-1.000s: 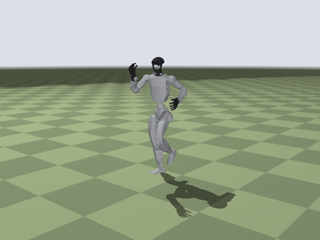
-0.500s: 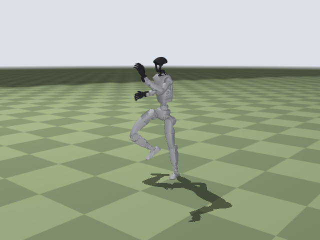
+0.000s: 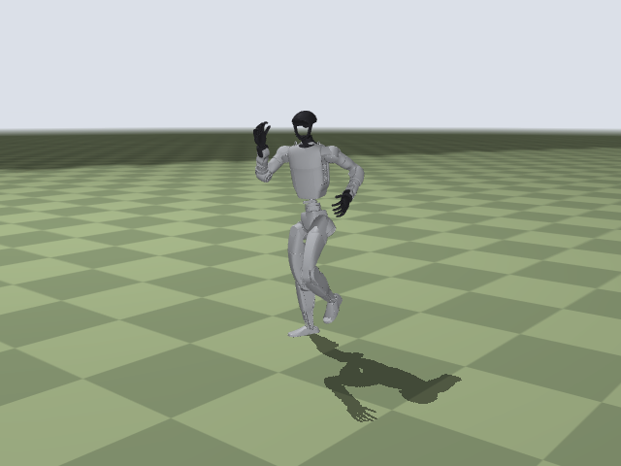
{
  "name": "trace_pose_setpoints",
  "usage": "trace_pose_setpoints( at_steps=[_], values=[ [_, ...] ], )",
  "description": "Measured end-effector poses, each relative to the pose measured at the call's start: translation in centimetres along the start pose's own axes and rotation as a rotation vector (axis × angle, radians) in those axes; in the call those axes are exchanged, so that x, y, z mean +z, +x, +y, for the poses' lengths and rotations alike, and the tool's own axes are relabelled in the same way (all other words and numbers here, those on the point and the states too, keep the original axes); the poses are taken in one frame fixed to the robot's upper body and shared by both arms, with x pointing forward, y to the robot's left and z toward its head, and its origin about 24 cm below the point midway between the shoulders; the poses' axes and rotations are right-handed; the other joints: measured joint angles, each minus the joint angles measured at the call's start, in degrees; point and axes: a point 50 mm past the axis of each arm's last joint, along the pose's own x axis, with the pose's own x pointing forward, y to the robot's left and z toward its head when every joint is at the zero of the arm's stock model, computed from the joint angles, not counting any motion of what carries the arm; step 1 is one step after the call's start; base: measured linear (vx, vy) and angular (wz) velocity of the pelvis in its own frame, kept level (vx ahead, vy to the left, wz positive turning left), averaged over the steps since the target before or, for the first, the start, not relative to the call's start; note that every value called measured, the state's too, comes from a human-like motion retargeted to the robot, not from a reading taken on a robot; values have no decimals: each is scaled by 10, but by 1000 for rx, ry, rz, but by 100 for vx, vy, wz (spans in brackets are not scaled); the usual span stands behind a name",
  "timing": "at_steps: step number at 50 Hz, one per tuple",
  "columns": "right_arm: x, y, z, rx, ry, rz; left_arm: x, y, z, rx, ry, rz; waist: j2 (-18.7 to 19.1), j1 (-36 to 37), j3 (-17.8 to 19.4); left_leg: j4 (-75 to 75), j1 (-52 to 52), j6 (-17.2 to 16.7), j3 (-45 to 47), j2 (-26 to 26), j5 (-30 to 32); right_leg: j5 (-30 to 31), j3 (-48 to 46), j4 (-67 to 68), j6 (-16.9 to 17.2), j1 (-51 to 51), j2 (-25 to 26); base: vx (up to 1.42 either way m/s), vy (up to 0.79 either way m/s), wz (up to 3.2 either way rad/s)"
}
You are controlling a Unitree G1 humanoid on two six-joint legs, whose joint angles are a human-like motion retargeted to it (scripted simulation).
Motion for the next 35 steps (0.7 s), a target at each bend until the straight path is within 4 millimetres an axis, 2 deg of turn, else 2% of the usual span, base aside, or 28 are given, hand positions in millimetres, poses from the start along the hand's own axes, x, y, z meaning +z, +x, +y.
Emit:
trace_pose_setpoints(
  at_steps=[2, 5, 9, 12, 13, 14, 17, 19, 21, 22, 25, 28, 30, 32, 35],
  values=[
    [-11, -4, 5, -13, -4, 58, 4, -11, 10, 56, -11, -3, -5, 9, 4, 37, -11, 0, 1, 5, 5, 0, 19, 7, -11, -10, -4, 2, -1, -63],
    [-35, -29, 13, -39, 44, 217, 19, -5, 12, 68, 19, -74, -7, 18, -1, 30, -7, -20, -16, -35, 11, -3, 37, 13, -8, -20, -10, 3, 6, -49],
    [-72, -95, 23, 55, 17, 484, 49, 31, -8, 44, 35, -269, -3, -9, -21, -106, 64, -38, -34, -85, 16, -12, 39, 26, 1, -28, 1, 5, 9, -11],
    [-82, -162, 21, 158, -10, 680, 88, 68, -35, 35, -17, -472, 14, -51, -26, -328, 182, -30, -13, -84, 56, -17, 31, 50, 4, -29, 24, 7, 13, 18],
    [-78, -182, 18, 188, 44, 720, 107, 78, -44, 24, -39, -560, 22, -70, -28, -423, 231, -27, 1, -84, 62, -18, 24, 61, 6, -31, 34, 6, 18, 50],
    [-73, -203, 12, 199, 89, 779, 128, 86, -52, 18, -63, -650, 31, -93, -32, -512, 279, -24, 13, -87, 41, -18, 14, 77, 11, -36, 42, 4, 22, 73],
    [-51, -266, -20, 219, 166, 987, 195, 98, -72, 26, -112, -919, 64, -181, -49, -735, 388, -22, 8, -103, -49, 1, -30, 160, 29, -74, 59, -1, 26, 118],
    [-31, -300, -47, 242, 166, 1118, 238, 97, -83, 57, -116, -1092, 92, -241, -50, -833, 428, -17, -22, -97, -45, 44, -60, 267, 36, -121, 62, -3, 22, 128],
    [-9, -323, -73, 250, 139, 1231, 281, 88, -90, 92, -118, -1258, 116, -291, -34, -883, 454, -16, -46, -79, -23, 78, -75, 408, 37, -181, 55, -2, 15, 109],
    [2, -331, -84, 239, 126, 1278, 301, 82, -92, 103, -122, -1336, 125, -313, -23, -896, 462, -20, -55, -70, -13, 77, -76, 481, 34, -213, 50, -2, 11, 92],
    [28, -346, -108, 167, 101, 1373, 351, 60, -95, 87, -98, -1517, 140, -358, 9, -911, 476, -36, -71, -45, 4, 10, -66, 668, 10, -293, 36, -2, 9, 68],
    [41, -346, -116, 138, 90, 1387, 378, 57, -99, 43, -7, -1560, 145, -380, 15, -910, 474, -34, -81, -38, 10, 12, -43, 792, -2, -354, 25, 0, 6, 34],
    [41, -342, -114, 159, 91, 1366, 383, 66, -103, 18, 49, -1521, 152, -388, 6, -916, 473, -31, -84, -33, 9, 25, -25, 835, 1, -382, 35, 0, 0, 0],
    [33, -335, -107, 186, 106, 1327, 375, 82, -107, -3, 78, -1438, 160, -392, -12, -927, 473, -34, -87, -29, 9, 16, -14, 839, 6, -390, 55, 3, -2, 10],
    [15, -322, -87, 213, 149, 1244, 343, 110, -110, -28, 80, -1279, 164, -392, -43, -932, 468, -43, -97, -32, 4, 9, -7, 782, 20, -366, 81, 6, -7, 31]
  ],
)
